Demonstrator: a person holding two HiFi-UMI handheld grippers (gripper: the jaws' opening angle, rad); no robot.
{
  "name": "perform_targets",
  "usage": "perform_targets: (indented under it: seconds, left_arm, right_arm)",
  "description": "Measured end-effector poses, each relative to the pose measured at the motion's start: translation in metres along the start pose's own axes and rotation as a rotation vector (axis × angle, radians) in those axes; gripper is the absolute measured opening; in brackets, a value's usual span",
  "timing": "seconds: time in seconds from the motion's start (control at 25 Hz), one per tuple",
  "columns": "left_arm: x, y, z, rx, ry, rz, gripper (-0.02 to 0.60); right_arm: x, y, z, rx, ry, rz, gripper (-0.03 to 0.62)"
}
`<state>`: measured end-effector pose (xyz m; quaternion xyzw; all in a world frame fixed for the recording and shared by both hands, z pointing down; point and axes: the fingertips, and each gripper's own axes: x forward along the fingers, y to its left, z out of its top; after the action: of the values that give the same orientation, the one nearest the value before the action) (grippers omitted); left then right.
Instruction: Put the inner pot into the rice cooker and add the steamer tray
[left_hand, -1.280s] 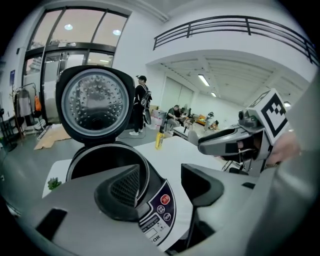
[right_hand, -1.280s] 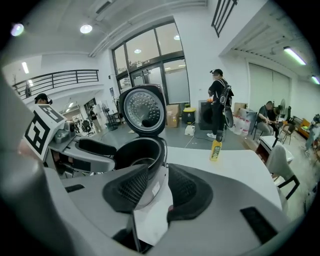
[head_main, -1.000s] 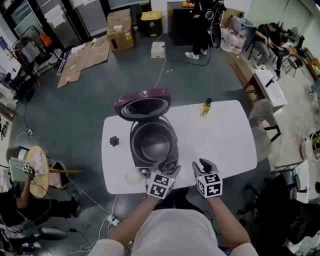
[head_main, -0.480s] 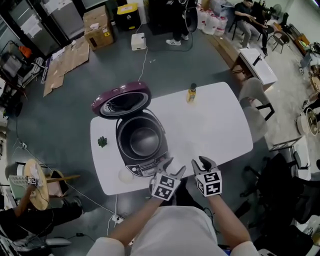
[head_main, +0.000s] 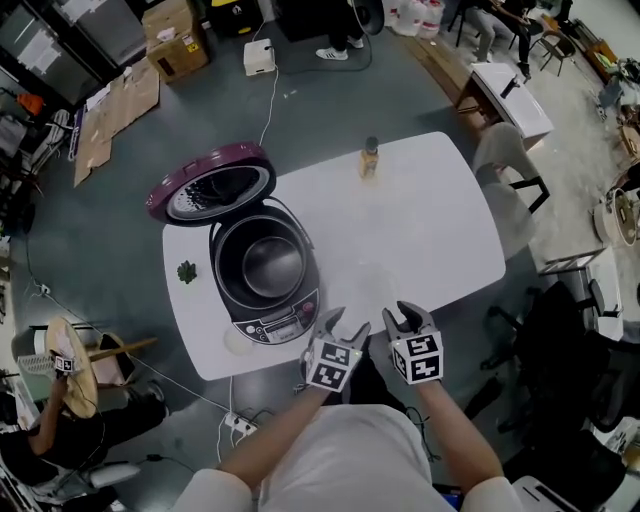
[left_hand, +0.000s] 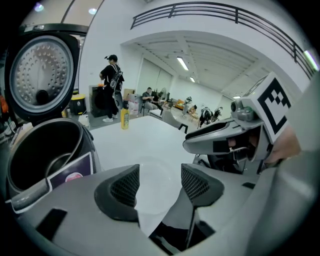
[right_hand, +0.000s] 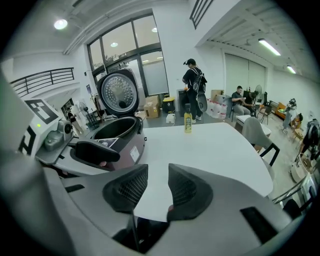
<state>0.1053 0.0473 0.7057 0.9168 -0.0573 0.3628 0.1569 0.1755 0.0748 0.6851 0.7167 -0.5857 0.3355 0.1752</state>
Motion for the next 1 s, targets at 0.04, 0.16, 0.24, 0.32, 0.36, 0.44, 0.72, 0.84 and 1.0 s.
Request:
perform_targets:
  seconds: [0.04, 0.16, 0.24, 0.32, 0.36, 0.44, 0.72, 0.84, 1.0]
  left_arm:
    - [0.005, 0.0, -0.006, -0.009, 0.01, 0.0, 0.273]
    - [0.018, 0.0, -0.02, -0.025, 0.038, 0.005, 0.273]
    - [0.025, 0.0, -0.029, -0.033, 0.063, 0.016, 0.273]
    - [0.032, 0.002, -0.041, -0.053, 0.088, 0.031, 0.275]
    - [0.036, 0.004, -0.047, -0.069, 0.096, 0.039, 0.275]
    - [0.042, 0.008, -0.058, -0.103, 0.111, 0.056, 0.276]
    - [0.057, 0.022, -0.098, -0.193, 0.174, 0.117, 0.279]
    - [0.063, 0.029, -0.117, -0.241, 0.197, 0.154, 0.279]
    - [0.07, 0.036, -0.137, -0.325, 0.228, 0.189, 0.279]
  right_arm:
    - [0.001, -0.001, -0.005, 0.004, 0.007, -0.001, 0.14]
    - [0.006, -0.005, -0.021, 0.018, 0.031, -0.003, 0.138]
    - [0.01, -0.007, -0.033, 0.018, 0.05, -0.004, 0.138]
    - [0.013, -0.01, -0.044, 0.011, 0.068, -0.004, 0.14]
    - [0.015, -0.011, -0.049, 0.006, 0.076, -0.005, 0.139]
    - [0.02, -0.014, -0.057, 0.001, 0.089, -0.008, 0.14]
    - [0.039, -0.024, -0.085, -0.001, 0.135, -0.02, 0.14]
    - [0.046, -0.031, -0.097, -0.016, 0.162, -0.033, 0.14]
    - [0.055, -0.042, -0.116, -0.018, 0.207, -0.049, 0.141]
